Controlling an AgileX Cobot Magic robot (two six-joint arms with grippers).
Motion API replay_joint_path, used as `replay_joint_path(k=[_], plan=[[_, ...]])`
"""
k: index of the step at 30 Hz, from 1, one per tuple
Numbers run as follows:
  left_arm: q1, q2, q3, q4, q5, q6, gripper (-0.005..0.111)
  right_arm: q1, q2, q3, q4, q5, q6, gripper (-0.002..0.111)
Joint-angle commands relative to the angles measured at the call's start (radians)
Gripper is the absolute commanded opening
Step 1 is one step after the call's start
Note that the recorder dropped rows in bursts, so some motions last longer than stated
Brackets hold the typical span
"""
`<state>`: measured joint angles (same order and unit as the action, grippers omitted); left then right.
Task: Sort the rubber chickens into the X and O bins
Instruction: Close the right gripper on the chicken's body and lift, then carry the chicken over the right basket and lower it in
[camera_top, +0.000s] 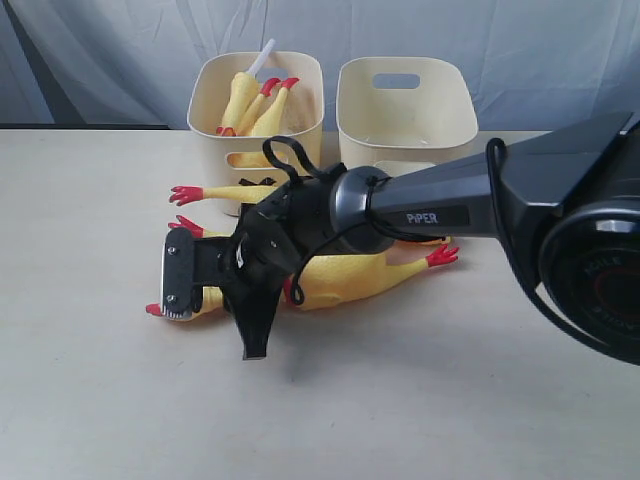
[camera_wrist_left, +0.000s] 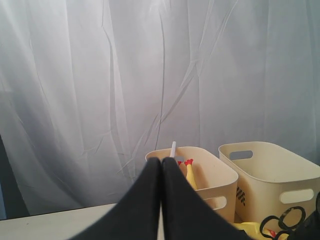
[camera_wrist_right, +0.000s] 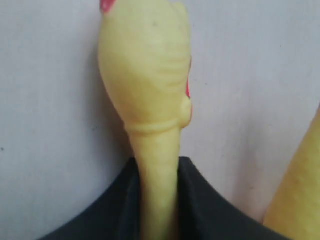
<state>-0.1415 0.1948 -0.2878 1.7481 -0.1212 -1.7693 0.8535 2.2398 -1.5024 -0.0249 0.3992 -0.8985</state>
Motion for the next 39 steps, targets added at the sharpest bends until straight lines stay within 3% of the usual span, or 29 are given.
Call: replay_joint_path(k=[1, 17, 22, 39], plan=[[0.001, -0.009, -0.003, -0.004, -0.004, -0.003, 0.000, 0.003, 0.004, -0.001, -0.018, 0.016, 0.003, -0.001], [0.001, -0.009, -0.003, -0.004, -0.004, -0.003, 0.000, 0.007, -0.148, -0.001, 0.127, 0.186, 0.003, -0.001], [0.001, -0.009, -0.003, -0.004, -0.001, -0.003, 0.000, 0.009, -0.211, -0.001, 0.221, 0.190, 0.001, -0.001], [0.001, -0.009, -0.003, -0.004, 0.011, -0.003, 0.000, 0.009, -0.455, -0.001, 0.240, 0.091, -0.053, -0.001]])
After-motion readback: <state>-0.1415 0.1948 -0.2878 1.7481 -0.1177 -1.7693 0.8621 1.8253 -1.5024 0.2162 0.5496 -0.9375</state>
